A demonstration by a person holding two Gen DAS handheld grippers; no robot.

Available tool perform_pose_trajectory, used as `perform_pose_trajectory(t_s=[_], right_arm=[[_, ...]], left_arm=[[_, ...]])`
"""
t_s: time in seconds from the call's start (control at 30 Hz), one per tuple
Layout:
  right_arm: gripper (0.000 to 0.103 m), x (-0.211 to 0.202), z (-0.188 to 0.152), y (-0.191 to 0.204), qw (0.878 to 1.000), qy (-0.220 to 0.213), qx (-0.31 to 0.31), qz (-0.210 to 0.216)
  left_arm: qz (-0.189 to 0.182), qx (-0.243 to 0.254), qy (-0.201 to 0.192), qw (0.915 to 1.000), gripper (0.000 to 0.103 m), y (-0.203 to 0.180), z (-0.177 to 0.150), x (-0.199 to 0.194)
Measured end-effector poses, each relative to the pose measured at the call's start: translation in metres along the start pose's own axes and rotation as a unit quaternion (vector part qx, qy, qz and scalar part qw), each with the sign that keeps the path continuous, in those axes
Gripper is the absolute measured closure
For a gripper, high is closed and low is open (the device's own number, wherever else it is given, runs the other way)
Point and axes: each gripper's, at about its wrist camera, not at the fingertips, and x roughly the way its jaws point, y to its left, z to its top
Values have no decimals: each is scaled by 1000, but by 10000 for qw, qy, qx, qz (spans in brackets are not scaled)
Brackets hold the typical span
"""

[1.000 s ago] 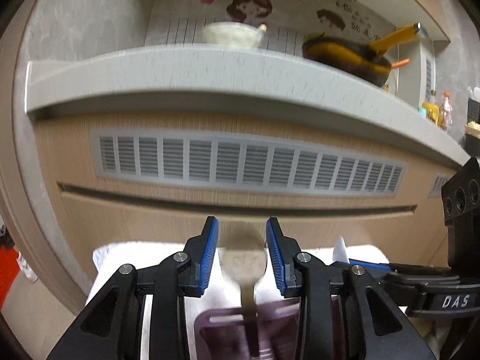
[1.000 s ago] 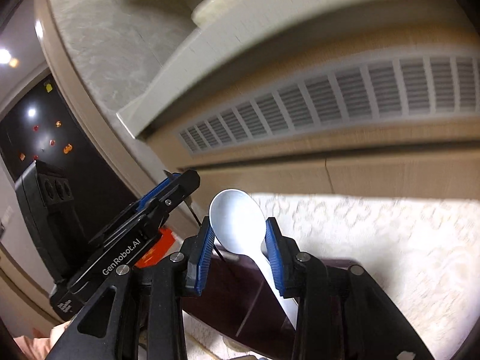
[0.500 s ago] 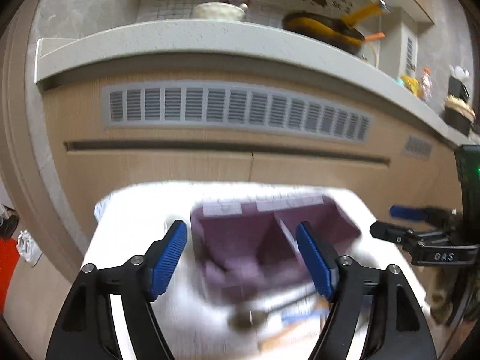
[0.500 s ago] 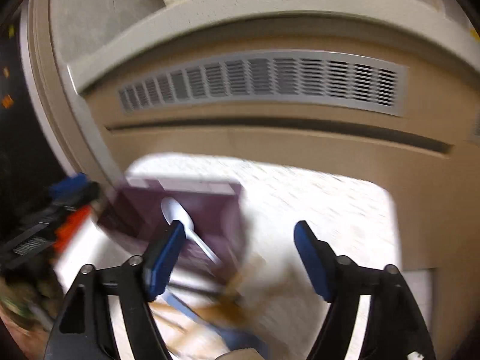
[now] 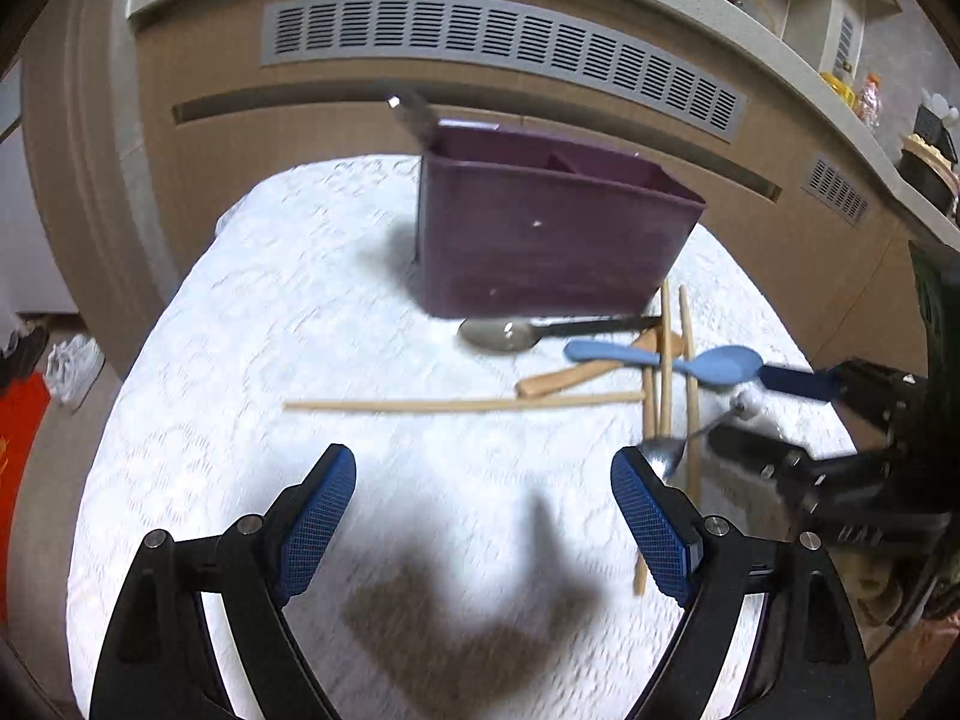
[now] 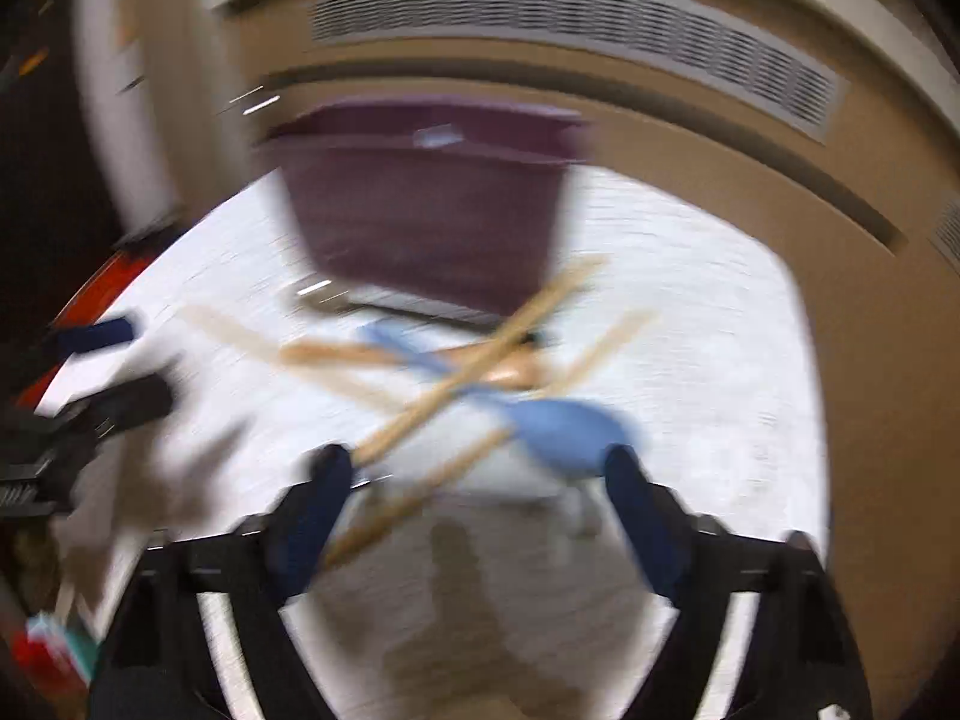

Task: Organize utensils
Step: 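Grasp the small spoon with the white ball handle with the right tool, then grasp a wooden chopstick with the left tool while the right tool holds the ball spoon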

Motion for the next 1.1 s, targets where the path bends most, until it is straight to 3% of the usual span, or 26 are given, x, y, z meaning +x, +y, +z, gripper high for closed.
perform_pose_trajectory(t_s=[0.07, 0.17, 0.3, 0.37, 0.43, 0.63, 0.7, 0.77, 0.83, 0.93, 1.1], right_arm=[[58, 2, -3, 19, 9987, 97, -481, 148], [60, -1, -2, 25, 9979, 182, -614, 51], [60, -12, -4, -16, 9970, 382, 665, -108], [63, -8, -11, -41, 9868, 635, 1486, -42], [64, -4, -23, -62, 9689, 635, 2380, 216], [64, 12, -23, -72, 9410, 524, 3342, -76], [64, 22, -18, -71, 9375, 560, 3428, -200], [68, 27, -13, -66, 9405, 499, 3336, -424], [78, 31, -7, -60, 9465, 487, 3151, -493], [79, 27, -8, -56, 9545, 477, 2928, -295], [83, 1, -20, -68, 9567, 233, 2900, -63]], left_arm=[[51, -42, 5, 10000, 16, 6, 0, -6], [103, -109, -102, 9998, 14, 15, -2, -20], [87, -257, -173, 9995, 12, 23, -3, -28], [38, -360, -148, 9992, 12, 25, -3, -26], [-19, -393, -83, 9992, 12, 23, -5, -22], [-122, -228, -40, 9997, 12, 6, -10, -21], [-131, -222, -30, 9997, 12, 3, -12, -21], [-122, -210, -15, 9997, 12, 2, -12, -21], [-113, -206, -7, 9997, 12, 1, -12, -20], [-175, -182, 4, 9997, 12, -3, -8, -18], [-588, 222, 31, 9980, 12, -28, 13, -6]])
